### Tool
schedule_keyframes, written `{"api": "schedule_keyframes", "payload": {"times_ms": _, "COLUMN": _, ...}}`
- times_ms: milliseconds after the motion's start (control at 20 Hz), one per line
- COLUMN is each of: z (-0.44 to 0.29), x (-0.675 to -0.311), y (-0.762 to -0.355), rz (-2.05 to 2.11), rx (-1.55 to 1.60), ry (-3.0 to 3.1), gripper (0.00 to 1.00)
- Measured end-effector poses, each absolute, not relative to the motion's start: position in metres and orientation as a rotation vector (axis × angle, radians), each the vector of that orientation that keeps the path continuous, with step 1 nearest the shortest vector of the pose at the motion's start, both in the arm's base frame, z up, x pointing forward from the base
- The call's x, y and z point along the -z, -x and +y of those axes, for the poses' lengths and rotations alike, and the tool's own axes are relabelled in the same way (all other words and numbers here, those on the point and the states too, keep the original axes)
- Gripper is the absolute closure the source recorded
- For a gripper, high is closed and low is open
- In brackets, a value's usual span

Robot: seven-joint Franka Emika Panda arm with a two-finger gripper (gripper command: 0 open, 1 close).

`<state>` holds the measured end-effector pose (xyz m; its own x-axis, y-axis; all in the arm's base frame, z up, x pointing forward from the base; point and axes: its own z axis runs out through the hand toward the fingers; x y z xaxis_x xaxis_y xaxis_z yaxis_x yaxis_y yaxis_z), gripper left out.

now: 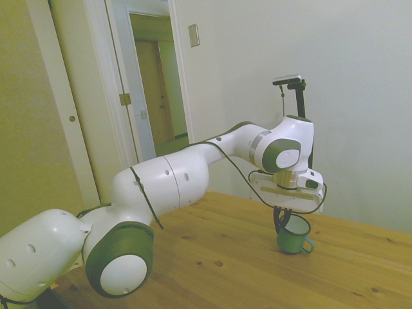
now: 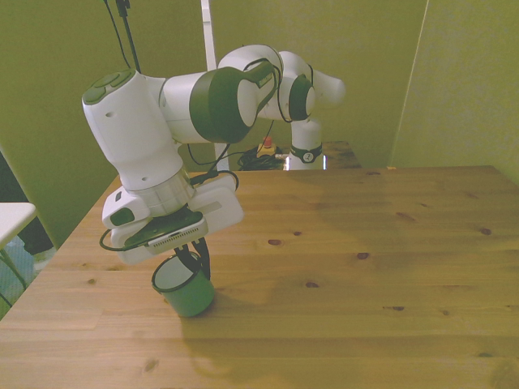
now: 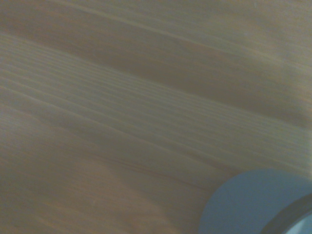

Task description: Flip the mug upright

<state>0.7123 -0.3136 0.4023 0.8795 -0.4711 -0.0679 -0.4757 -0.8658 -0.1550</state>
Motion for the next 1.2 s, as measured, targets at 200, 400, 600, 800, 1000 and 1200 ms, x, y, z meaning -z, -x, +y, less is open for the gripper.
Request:
{"api": "schedule_keyframes", "payload": {"times_ms": 200, "z": -0.314, "x": -0.4, "y": -0.714, "rz": 0.749, "rx": -0.024, "ry": 2.887, "gripper": 0.0}}
{"api": "schedule_keyframes", "payload": {"times_ms": 400, "z": -0.313, "x": -0.4, "y": -0.716, "rz": 0.761, "rx": -0.023, "ry": 2.884, "gripper": 0.0}}
{"api": "schedule_keyframes", "payload": {"times_ms": 600, "z": -0.308, "x": -0.398, "y": -0.718, "rz": 0.763, "rx": -0.027, "ry": 2.883, "gripper": 0.0}}
{"api": "schedule_keyframes", "payload": {"times_ms": 800, "z": -0.304, "x": -0.398, "y": -0.72, "rz": 0.768, "rx": -0.028, "ry": 2.882, "gripper": 0.0}}
{"api": "schedule_keyframes", "payload": {"times_ms": 1000, "z": -0.302, "x": -0.413, "y": -0.72, "rz": 0.765, "rx": 0.01, "ry": 2.888, "gripper": 0.0}}
{"api": "schedule_keyframes", "payload": {"times_ms": 1200, "z": -0.3, "x": -0.446, "y": -0.718, "rz": 0.769, "rx": 0.093, "ry": 2.895, "gripper": 0.0}}
